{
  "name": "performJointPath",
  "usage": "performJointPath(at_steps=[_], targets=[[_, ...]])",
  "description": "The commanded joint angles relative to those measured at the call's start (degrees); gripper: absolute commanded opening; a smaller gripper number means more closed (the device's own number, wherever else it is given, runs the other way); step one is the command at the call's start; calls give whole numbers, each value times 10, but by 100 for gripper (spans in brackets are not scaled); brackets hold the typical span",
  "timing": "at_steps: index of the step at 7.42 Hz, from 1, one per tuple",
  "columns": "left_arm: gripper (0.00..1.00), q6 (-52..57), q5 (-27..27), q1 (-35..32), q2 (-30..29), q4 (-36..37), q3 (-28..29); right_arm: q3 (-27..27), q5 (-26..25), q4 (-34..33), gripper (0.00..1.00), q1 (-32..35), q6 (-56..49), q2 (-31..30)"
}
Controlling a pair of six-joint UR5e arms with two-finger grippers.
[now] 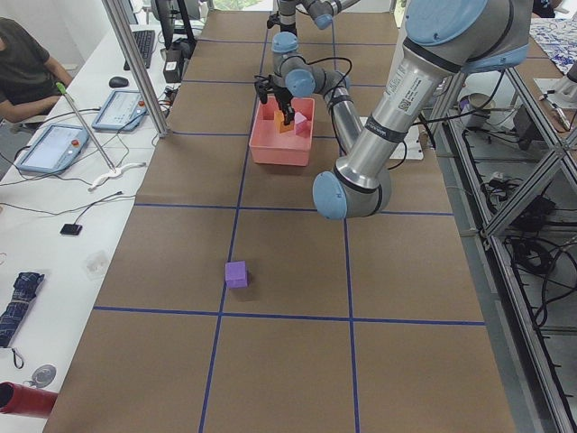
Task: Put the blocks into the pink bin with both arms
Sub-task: 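Carry orange cube into bin with left gripper while right grasps yellow cube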
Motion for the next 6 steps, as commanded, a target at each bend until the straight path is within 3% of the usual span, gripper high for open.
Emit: performJointPath(at_steps=[1,2,4,6], targets=[[0,-7,41,42,-15,1,21,-10,30,23,99,-1,37,0],[0,-21,44,57,-21,0,33,-28,34,56,99,-2,79,1],[19,-22,61,71,-27,1,42,-85,34,142,99,-2,123,7],[64,-22,68,73,-28,1,43,-83,35,149,99,-3,155,14]])
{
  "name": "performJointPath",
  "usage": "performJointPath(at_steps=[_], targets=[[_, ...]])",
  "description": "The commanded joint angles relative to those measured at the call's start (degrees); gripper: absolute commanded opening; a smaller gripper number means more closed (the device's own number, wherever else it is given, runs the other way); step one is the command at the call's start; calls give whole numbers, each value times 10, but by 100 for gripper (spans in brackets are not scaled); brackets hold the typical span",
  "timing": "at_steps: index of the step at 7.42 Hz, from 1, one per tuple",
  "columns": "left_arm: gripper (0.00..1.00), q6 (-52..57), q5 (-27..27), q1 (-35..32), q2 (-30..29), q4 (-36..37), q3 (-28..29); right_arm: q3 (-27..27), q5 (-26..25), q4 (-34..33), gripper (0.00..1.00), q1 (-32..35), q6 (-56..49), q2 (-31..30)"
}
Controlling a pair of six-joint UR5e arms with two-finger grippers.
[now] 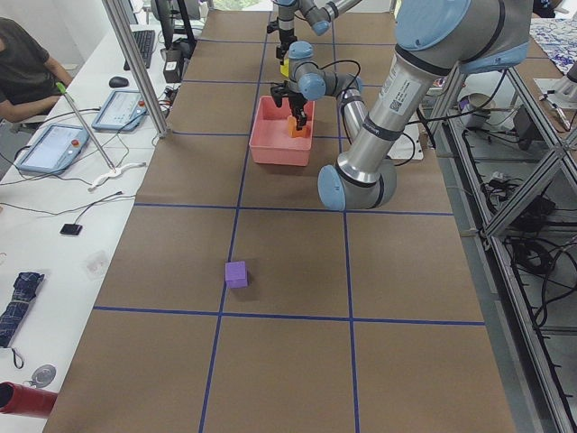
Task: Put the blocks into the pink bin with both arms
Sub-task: 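Carry orange cube into bin with left gripper while right grasps yellow cube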
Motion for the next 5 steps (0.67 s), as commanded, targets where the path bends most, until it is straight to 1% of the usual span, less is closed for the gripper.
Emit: performJointPath(at_steps=[1,2,3,5], targets=[[79,0,6,5,-1,0,1,-6,1,11,99,-1,32,8],[85,0,7,5,-1,0,1,-7,1,11,99,-1,33,8],[87,0,7,5,-1,1,1,-6,1,12,99,0,33,2],[99,0,7,5,-1,1,0,-5,2,12,99,-9,44,1]])
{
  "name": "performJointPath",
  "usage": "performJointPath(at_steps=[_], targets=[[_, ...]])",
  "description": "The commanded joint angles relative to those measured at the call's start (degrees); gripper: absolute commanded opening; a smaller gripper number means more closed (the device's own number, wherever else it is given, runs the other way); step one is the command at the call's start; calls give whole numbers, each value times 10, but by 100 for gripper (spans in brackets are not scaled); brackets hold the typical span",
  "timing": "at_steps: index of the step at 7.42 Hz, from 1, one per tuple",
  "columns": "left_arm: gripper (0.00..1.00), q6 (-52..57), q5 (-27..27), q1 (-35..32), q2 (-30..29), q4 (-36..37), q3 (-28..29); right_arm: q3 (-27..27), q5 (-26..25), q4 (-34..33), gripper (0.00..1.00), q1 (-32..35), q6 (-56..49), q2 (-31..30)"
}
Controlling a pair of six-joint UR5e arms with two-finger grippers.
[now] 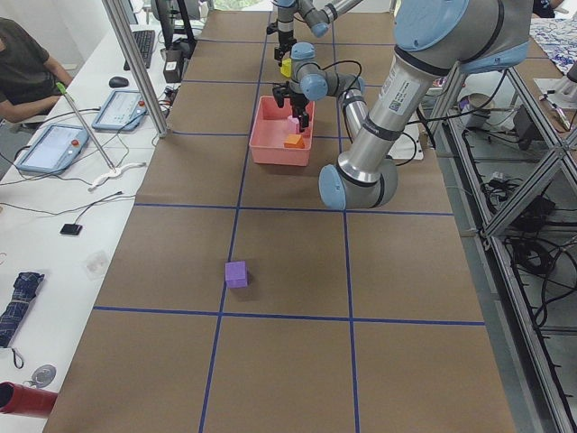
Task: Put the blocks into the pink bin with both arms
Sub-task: 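Carry orange cube into bin with left gripper while right grasps yellow cube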
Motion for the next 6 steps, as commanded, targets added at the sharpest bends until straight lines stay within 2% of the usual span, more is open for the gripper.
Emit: performJointPath(at_steps=[1,2,3,4,5,6], targets=[[99,0,2,-1,-1,0,-2,2,12,0,99,-5,8,-2],[99,0,7,-4,0,0,-6,2,19,1,98,-5,8,-3],[99,3,5,-14,3,1,-20,3,21,1,89,-9,8,-3],[99,20,0,-29,23,1,-57,5,31,1,42,-9,8,-3],[99,80,-14,-42,62,2,-96,5,33,1,3,-9,8,-3],[99,145,-61,-86,116,2,-133,16,44,1,0,-8,8,1]])
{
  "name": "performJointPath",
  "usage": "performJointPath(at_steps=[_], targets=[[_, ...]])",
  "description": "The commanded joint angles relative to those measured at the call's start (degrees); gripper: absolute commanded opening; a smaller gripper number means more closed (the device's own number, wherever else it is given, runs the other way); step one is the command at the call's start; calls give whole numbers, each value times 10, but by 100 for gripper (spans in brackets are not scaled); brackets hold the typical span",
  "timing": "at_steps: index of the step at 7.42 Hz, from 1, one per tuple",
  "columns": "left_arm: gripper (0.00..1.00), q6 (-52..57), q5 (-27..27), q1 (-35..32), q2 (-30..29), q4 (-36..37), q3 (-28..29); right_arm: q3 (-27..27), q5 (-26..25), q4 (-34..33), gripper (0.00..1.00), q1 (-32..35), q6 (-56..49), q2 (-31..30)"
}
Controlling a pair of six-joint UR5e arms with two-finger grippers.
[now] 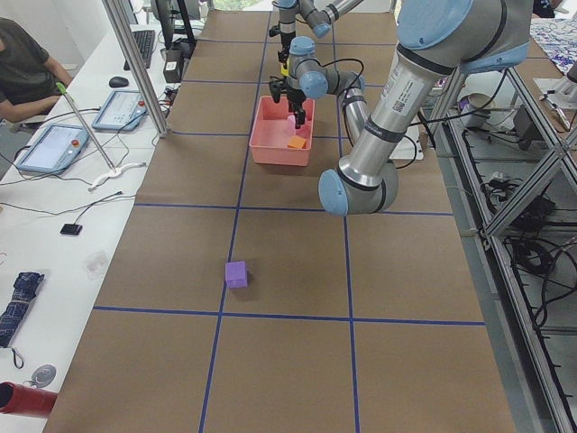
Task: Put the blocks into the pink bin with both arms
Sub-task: 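Carry yellow cube into bin with right gripper while left reaches for purple cube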
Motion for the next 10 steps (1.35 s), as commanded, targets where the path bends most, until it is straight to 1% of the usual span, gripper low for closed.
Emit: performJointPath(at_steps=[1,2,3,4,5,6,7,9,10], targets=[[99,149,-88,-85,127,-4,-80,43,34,-11,0,3,1,10],[99,233,-97,-124,191,-15,-98,78,47,-63,0,19,1,45],[99,316,-101,-159,231,-17,-93,88,44,-179,0,21,1,146],[99,399,-106,-195,261,-22,-77,85,35,-297,0,11,4,257],[99,466,-137,-240,271,-45,-36,86,20,-320,0,-8,35,307],[99,525,-166,-283,280,-77,13,81,-15,-320,0,-53,78,342],[99,556,-167,-314,280,-95,53,70,-72,-319,0,-92,94,377],[99,628,-167,-362,279,-106,120,21,-115,-318,0,-141,109,425],[99,636,-167,-373,274,-107,145,2,-124,-310,0,-153,111,432]])
